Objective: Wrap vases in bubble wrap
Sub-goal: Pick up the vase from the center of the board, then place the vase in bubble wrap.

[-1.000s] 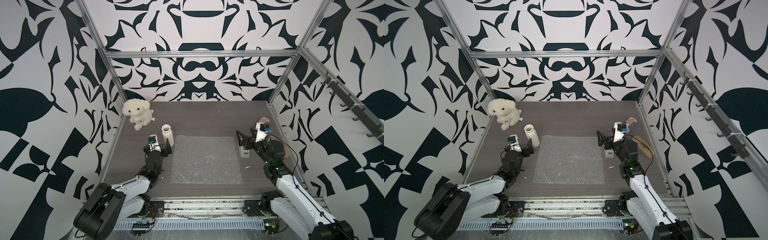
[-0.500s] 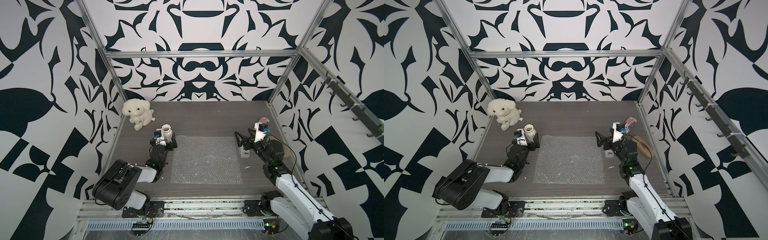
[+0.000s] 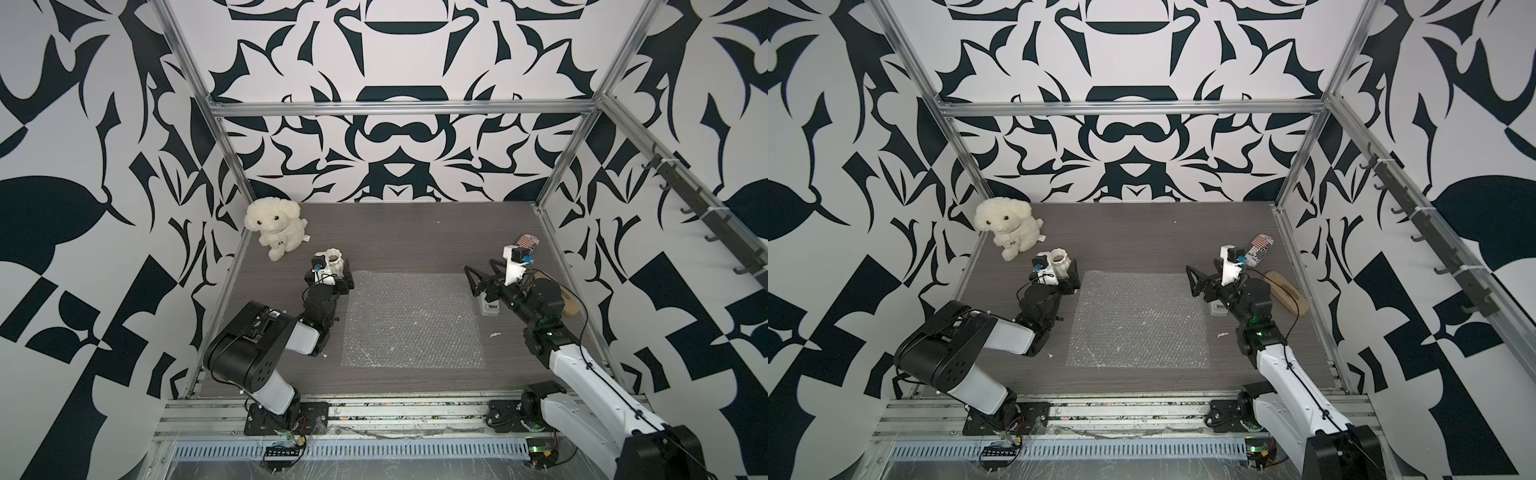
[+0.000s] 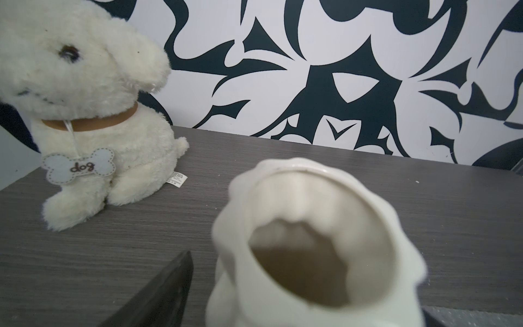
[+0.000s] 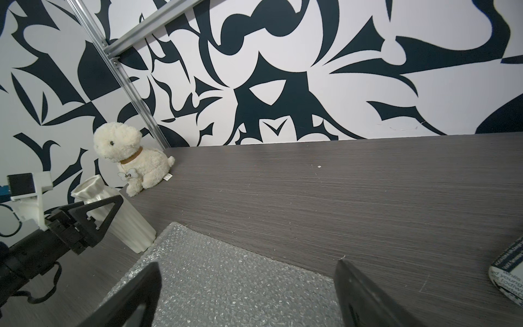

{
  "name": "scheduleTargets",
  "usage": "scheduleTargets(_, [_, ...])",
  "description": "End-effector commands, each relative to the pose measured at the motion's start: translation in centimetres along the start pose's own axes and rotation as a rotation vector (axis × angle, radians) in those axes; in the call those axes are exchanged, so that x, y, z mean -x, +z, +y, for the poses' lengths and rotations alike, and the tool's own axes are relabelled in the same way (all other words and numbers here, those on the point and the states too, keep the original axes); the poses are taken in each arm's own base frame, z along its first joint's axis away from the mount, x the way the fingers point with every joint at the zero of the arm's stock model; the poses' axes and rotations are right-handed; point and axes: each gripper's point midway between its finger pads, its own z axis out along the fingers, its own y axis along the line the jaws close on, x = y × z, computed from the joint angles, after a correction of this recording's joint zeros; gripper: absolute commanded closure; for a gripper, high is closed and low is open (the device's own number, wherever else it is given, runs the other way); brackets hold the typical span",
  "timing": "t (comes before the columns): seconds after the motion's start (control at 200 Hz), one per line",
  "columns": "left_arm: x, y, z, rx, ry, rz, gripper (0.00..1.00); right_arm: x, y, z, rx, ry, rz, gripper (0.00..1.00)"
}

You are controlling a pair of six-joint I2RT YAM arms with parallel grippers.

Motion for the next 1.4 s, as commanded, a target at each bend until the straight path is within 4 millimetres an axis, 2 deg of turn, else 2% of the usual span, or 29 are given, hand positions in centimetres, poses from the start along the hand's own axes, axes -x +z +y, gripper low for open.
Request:
scheduleTargets(0.0, [1.2,0.3,-0.1,-0.004,0.002,-0.047,0.24,1.9,0.1,1.2,0.043,-0.014,-0.046,0.01])
scheduleTargets(0.105, [1.0,0.1,0.1,0.006,0.001,-0.036,0.26,1.9,0.1,1.2,0.043,-0.007,-0.042,0.02])
scheduleTargets(0.185, [1.0,0.0,0.2,0.009,-0.001,-0.033,0.32,1.8,0.2,1.3,0.047,0.003,-0.032,0.02])
scheduleTargets(0.365, [1.8,-0.3,0.5,0.032,0.006,-0.015,0.4,1.3,0.3,1.3,0.049,0.04,0.008,0.02])
scheduleTargets(0.5, [3.1,-0.5,0.3,0.043,0.025,0.043,0.6,0.6,0.3,1.0,0.024,0.082,0.051,0.03])
scheduleTargets(0.57, [3.7,-0.8,0.0,0.04,0.035,0.098,0.63,0.4,0.2,1.0,0.022,0.106,0.067,0.03])
scheduleTargets(0.595, [5.1,-1.2,-0.2,0.03,0.026,0.089,0.64,0.4,0.2,1.1,0.024,0.115,0.073,0.03])
scheduleTargets(0.64, [6.0,-1.7,-0.6,0.016,0.022,0.11,0.66,0.2,0.2,1.2,0.023,0.133,0.087,0.04])
scheduleTargets(0.825, [7.6,-4.6,-1.1,-0.004,-0.04,0.303,0.9,-1.1,-0.3,1.1,-0.021,0.226,0.188,0.05])
scheduleTargets(0.97, [5.6,-6.6,-3.7,-0.087,-0.15,0.596,1.0,-2.9,-0.7,2.4,-0.013,0.289,0.295,0.05])
scheduleTargets(1.14, [0.0,-8.5,-6.7,-0.162,-0.239,0.958,1.0,-5.6,-1.0,4.9,-0.025,0.26,0.407,0.05])
scheduleTargets(1.25, [-3.3,-9.2,-7.4,-0.177,-0.229,1.103,1.0,-6.7,-1.0,6.5,-0.012,0.221,0.431,0.05])
scheduleTargets(1.395, [-4.6,-9.6,-8.5,-0.222,-0.219,1.186,1.0,-8.0,-1.0,7.6,0.009,0.245,0.469,0.05])
